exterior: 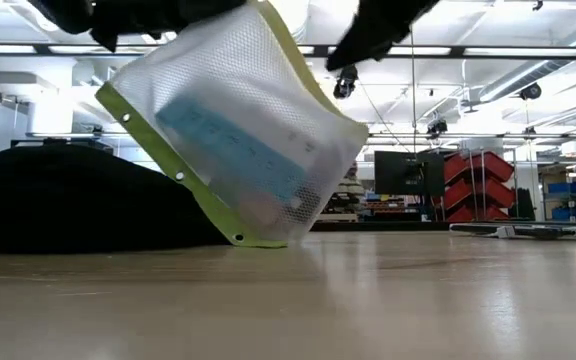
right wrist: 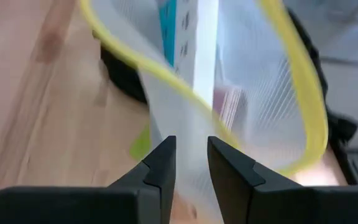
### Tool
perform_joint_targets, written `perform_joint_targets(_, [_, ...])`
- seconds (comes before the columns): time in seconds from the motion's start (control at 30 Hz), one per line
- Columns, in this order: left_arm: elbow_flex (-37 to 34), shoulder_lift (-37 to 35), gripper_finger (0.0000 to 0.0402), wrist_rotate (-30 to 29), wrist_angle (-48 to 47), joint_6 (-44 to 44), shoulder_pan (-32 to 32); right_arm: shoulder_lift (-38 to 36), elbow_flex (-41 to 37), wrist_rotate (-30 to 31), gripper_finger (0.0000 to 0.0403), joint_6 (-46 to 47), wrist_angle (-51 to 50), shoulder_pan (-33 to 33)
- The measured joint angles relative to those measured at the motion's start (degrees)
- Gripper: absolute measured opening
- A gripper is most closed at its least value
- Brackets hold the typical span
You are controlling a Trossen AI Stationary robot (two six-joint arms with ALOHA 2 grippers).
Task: Unpack backpack
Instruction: Remove the white medicine organizer from the zip bag
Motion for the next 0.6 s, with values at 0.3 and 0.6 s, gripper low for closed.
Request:
perform_joint_targets(0.3, [-4.7, -1.0, 0.0, -9.0, 2.3, 1.4, -6.6, 3.3, 6.0, -2.2, 0.0141, -6.4, 4.4, -0.4])
perform_joint_targets(0.6, [-8.1, -0.9, 0.0, -10.1, 5.0, 1.5, -8.7, 13.1, 11.8, -11.9, 0.0164, -9.6, 3.2, -3.5])
